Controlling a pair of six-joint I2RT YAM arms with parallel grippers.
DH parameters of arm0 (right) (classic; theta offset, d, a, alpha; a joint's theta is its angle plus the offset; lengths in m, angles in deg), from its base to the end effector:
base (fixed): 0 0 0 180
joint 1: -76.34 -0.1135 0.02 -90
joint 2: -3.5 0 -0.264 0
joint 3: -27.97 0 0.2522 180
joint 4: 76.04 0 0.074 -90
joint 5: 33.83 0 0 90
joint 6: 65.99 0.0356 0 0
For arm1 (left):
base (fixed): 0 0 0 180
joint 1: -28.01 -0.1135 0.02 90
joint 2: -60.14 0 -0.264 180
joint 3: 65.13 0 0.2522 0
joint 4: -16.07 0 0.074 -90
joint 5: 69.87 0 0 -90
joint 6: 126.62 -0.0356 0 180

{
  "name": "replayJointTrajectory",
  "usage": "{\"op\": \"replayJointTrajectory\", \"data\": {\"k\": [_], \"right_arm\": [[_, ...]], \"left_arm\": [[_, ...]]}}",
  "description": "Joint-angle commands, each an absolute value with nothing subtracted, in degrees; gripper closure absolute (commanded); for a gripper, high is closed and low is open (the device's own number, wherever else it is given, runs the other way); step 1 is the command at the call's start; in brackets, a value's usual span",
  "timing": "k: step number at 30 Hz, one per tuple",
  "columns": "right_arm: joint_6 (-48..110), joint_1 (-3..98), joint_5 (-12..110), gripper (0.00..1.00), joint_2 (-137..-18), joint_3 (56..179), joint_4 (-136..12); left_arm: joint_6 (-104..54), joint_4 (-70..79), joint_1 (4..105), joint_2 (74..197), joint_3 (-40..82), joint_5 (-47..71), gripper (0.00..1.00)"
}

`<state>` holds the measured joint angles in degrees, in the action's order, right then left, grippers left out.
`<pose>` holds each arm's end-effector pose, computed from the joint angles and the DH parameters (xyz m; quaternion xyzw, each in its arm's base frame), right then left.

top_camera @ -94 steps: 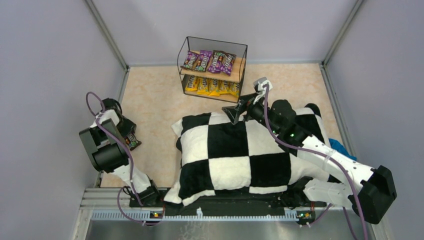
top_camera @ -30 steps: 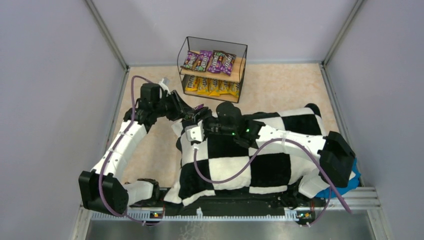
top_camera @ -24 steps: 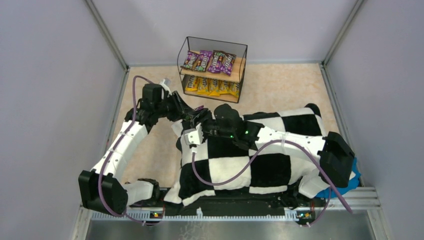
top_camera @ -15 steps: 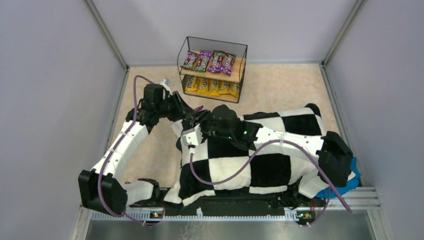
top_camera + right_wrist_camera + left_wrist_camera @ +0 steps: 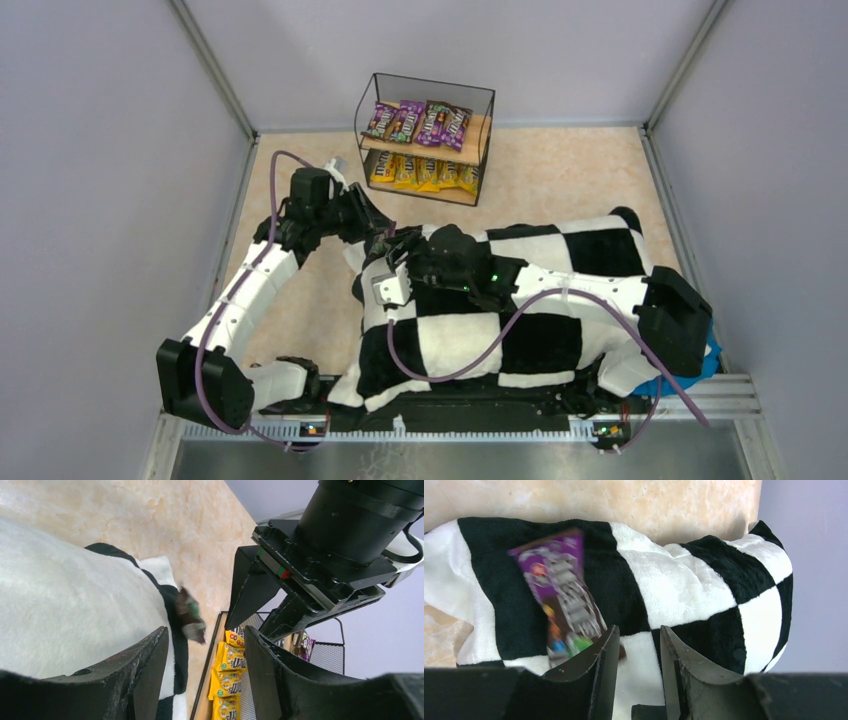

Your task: Place and organize the candy bags onto the shelf

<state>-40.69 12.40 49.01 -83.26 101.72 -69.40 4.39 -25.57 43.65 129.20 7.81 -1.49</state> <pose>0.1514 0.3197 0.2835 -0.7508 0.3211 0.0472 0.5753 0.2487 -0.0832 0.3115 -0.1131 0.8785 -0.3534 0.3008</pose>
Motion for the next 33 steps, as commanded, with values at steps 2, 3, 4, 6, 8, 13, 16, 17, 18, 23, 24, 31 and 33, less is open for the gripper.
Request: {"op": "replayJointTrajectory", "data": {"k": [2, 3, 4, 6, 8, 13, 16, 17, 18, 23, 24, 31, 33], "right_arm": [[-39.0, 12.4, 47.4, 0.43, -82.8, 104.0, -73.6], [-38.5, 12.6, 47.7, 0.43, -83.1, 104.4, -73.7], [-37.5, 12.8, 48.0, 0.43, -83.3, 104.8, -73.9], [-34.8, 13.3, 48.0, 0.43, -83.3, 105.3, -74.1], [-32.7, 13.5, 48.6, 0.43, -82.6, 104.6, -75.3], [-20.4, 13.8, 55.6, 0.44, -79.1, 99.3, -84.9], [-14.7, 14.1, 59.4, 0.42, -76.4, 95.4, -89.2], [-12.6, 14.2, 60.6, 0.41, -75.5, 94.3, -90.2], [-11.0, 14.2, 61.7, 0.41, -74.5, 93.4, -90.7], [-8.7, 14.2, 59.6, 0.38, -68.8, 86.8, -93.7], [-8.6, 14.2, 59.7, 0.37, -67.9, 85.3, -95.0], [-9.7, 14.2, 61.9, 0.36, -64.6, 82.7, -94.0], [-9.3, 14.2, 61.5, 0.36, -64.0, 82.4, -94.4]], "left_arm": [[5.2, -23.3, 43.9, 128.7, 8.7, -3.0, 0.58], [4.8, -23.2, 43.9, 128.7, 8.6, -2.9, 0.57], [4.0, -23.6, 43.9, 128.6, 8.7, -2.4, 0.56], [1.3, -25.2, 43.8, 128.5, 9.4, -0.1, 0.49], [-2.3, -27.4, 43.6, 128.0, 10.6, 5.2, 0.40], [-9.1, -30.2, 41.3, 126.4, 11.4, 13.8, 0.14], [-10.7, -29.7, 39.0, 127.8, 10.3, 13.7, 0.08], [-10.2, -29.5, 38.4, 128.7, 10.1, 13.3, 0.08], [-9.0, -29.3, 37.6, 129.7, 9.8, 13.1, 0.09], [0.7, -18.7, 27.8, 134.9, 2.8, -1.5, 0.23], [2.9, -14.8, 25.3, 135.9, 0.7, -4.6, 0.26], [2.6, -1.9, 19.8, 147.7, -0.4, -3.4, 0.29], [1.1, 0.5, 19.5, 152.0, 1.2, -4.8, 0.29]]}}
